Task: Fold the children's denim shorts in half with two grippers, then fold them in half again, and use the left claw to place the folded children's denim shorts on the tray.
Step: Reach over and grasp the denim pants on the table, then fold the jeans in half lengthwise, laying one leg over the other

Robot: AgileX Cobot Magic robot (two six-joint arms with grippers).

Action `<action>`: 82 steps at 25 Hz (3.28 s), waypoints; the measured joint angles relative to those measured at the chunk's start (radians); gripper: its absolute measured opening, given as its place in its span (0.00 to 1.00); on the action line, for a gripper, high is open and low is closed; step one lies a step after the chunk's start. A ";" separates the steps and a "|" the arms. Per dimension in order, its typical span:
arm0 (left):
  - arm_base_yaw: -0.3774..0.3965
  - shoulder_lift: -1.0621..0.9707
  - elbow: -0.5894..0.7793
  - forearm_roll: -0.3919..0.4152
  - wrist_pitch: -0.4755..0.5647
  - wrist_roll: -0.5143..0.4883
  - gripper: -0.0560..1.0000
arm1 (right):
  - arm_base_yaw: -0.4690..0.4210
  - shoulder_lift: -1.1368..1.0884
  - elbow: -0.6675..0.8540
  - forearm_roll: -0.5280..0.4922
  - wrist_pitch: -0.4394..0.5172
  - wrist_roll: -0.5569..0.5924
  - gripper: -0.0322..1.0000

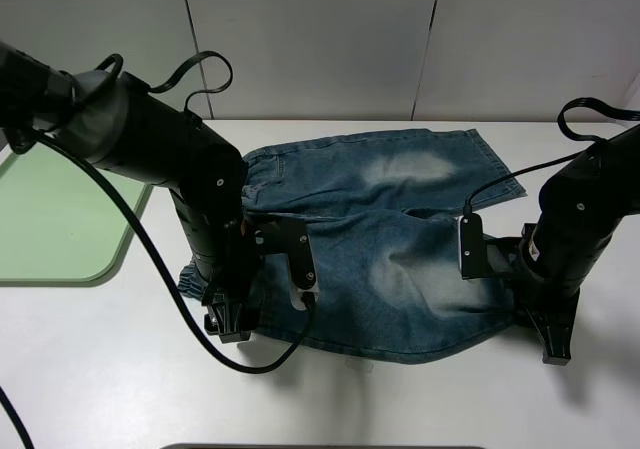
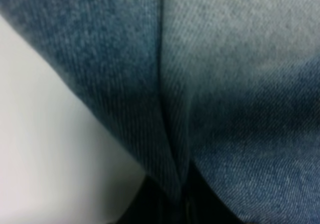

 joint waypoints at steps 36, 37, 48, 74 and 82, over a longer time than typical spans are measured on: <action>0.001 0.030 -0.015 0.034 -0.033 0.003 0.09 | -0.003 -0.049 0.023 0.030 -0.029 0.020 0.02; 0.001 0.025 -0.015 0.034 -0.032 0.003 0.09 | -0.003 -0.056 0.026 0.032 -0.033 0.022 0.02; 0.001 -0.098 -0.015 0.037 0.051 0.003 0.09 | -0.003 -0.210 0.057 0.140 -0.069 0.096 0.02; 0.001 -0.298 -0.015 0.029 0.300 0.003 0.09 | -0.003 -0.553 -0.074 0.148 0.347 0.162 0.02; 0.000 -0.320 -0.015 0.029 0.335 0.003 0.09 | -0.003 -0.545 -0.210 0.151 0.404 0.180 0.02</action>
